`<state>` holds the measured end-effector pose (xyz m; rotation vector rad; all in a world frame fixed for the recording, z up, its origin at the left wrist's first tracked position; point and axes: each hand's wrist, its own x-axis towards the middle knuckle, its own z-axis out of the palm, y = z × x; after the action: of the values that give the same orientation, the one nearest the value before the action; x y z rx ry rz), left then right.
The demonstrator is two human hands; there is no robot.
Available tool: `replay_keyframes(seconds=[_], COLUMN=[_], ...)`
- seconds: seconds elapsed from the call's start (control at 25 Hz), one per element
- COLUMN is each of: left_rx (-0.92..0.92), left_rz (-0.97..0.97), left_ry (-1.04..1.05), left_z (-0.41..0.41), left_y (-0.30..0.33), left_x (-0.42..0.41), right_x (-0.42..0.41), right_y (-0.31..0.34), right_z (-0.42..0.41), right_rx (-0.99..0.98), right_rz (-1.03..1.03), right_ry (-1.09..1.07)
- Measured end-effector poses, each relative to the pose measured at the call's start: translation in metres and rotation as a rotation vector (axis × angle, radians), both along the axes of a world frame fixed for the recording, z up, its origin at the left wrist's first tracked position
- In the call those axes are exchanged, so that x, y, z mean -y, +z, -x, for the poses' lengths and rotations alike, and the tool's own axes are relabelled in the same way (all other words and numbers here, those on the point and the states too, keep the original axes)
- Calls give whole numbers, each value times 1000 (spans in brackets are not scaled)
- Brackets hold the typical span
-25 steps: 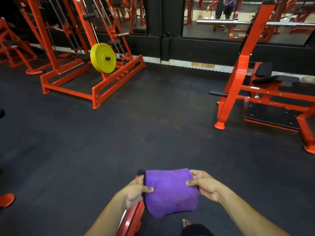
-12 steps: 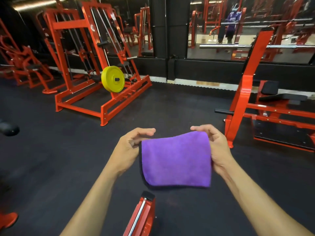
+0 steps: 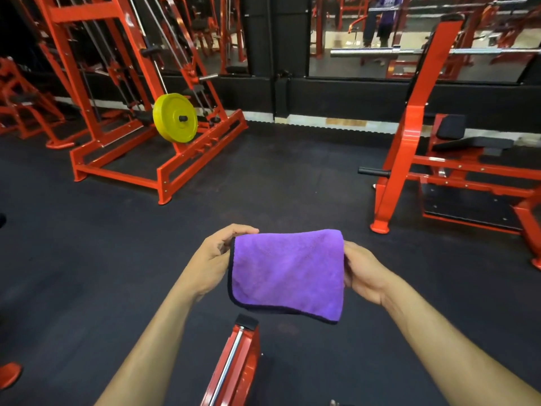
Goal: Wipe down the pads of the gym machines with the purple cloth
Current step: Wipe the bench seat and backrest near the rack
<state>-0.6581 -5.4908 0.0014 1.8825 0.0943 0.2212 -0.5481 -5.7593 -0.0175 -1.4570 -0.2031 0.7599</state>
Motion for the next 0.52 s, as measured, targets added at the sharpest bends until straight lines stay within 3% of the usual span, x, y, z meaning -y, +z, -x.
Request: replay_keyframes(seconds=[0.12, 0.2, 0.36, 0.52], left_rx=[-139, -242, -350, -393], left_rz=[146, 275, 573, 832], left_ry=[30, 67, 138, 140], left_z=[-13, -25, -58, -104], left_y=[-21, -36, -66, -96], left_x=[19, 37, 63, 93], right_x=[8, 16, 36, 47], right_y=[-30, -51, -79, -105], right_z=[2, 4, -9, -41], right_rx=[-264, -335, -156, -159], right_rz=[-181, -250, -79, 93], right_ry=[49, 26, -108, -418])
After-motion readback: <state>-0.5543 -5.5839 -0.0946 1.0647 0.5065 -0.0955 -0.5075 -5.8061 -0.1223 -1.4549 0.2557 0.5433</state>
